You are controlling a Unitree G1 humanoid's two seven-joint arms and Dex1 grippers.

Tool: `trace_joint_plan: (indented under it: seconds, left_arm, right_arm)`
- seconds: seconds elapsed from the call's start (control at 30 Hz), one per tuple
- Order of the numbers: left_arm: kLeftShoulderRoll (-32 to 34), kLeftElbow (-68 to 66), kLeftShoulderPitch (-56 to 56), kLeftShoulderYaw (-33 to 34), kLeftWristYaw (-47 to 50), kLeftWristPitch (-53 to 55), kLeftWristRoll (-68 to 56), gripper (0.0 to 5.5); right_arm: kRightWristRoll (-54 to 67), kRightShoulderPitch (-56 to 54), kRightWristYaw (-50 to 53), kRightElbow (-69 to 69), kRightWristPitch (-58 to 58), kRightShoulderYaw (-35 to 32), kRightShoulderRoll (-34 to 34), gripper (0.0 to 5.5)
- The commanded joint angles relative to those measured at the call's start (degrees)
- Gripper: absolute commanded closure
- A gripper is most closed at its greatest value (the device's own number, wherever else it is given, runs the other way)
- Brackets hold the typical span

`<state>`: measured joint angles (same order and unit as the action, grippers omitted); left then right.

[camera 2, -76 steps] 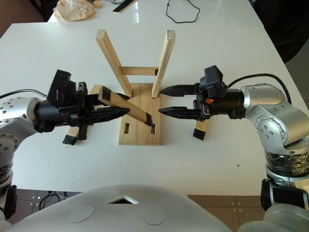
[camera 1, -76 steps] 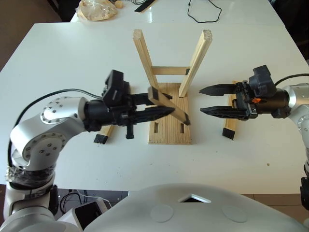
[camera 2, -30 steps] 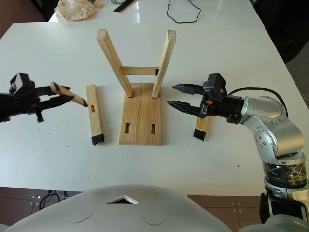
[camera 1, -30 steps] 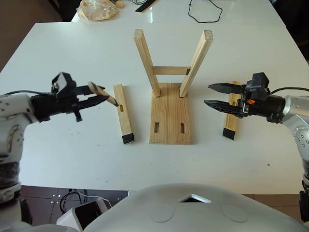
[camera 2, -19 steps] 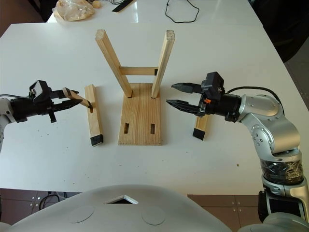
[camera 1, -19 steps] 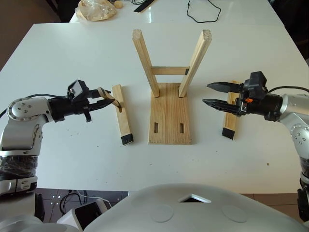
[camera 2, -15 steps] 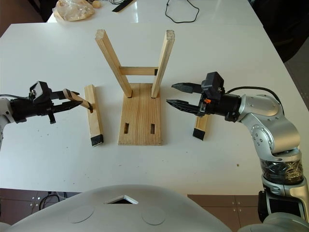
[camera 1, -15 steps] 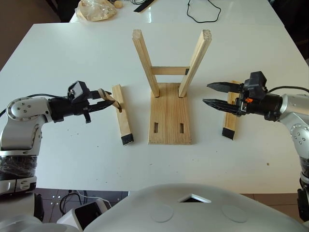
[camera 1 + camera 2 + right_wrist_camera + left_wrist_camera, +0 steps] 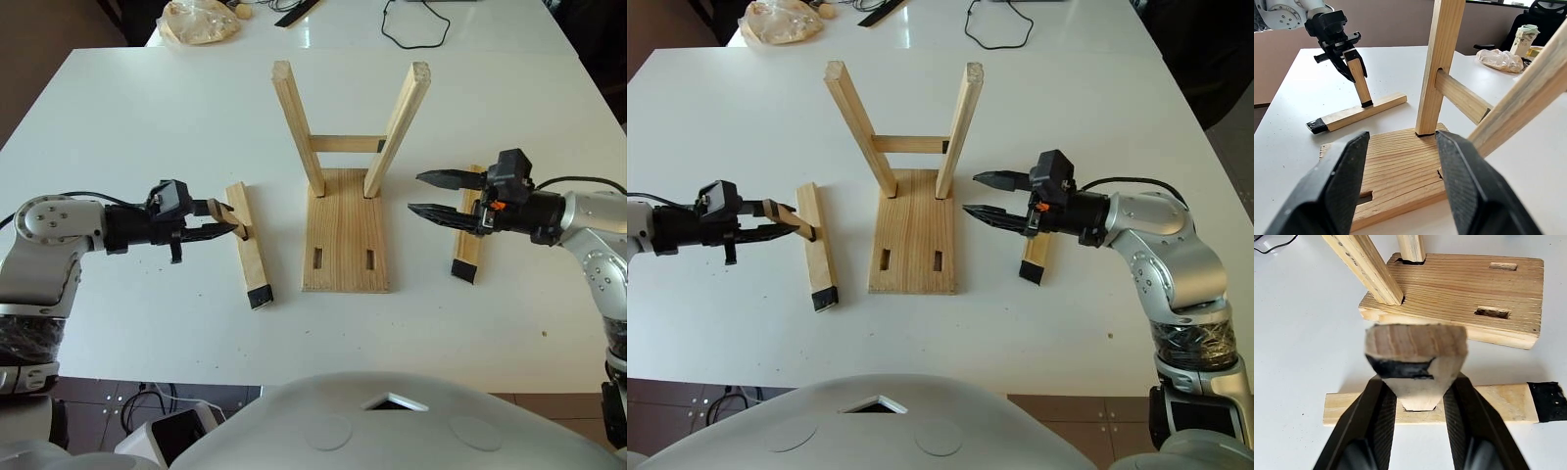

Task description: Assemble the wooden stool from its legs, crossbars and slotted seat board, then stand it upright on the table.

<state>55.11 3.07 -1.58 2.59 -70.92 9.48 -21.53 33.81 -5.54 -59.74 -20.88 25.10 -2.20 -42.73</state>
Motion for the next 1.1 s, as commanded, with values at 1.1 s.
trace_joint_plan:
  seconds: [1.1]
  left_arm:
    - [-6.4, -9.5, 5.4, -6.6, 5.9, 1.9, 3.1, 2.44]
  right_arm:
    - [-5.3, -3.4, -2.1, 4.4, -3.2, 2.6, -0.1, 3.02]
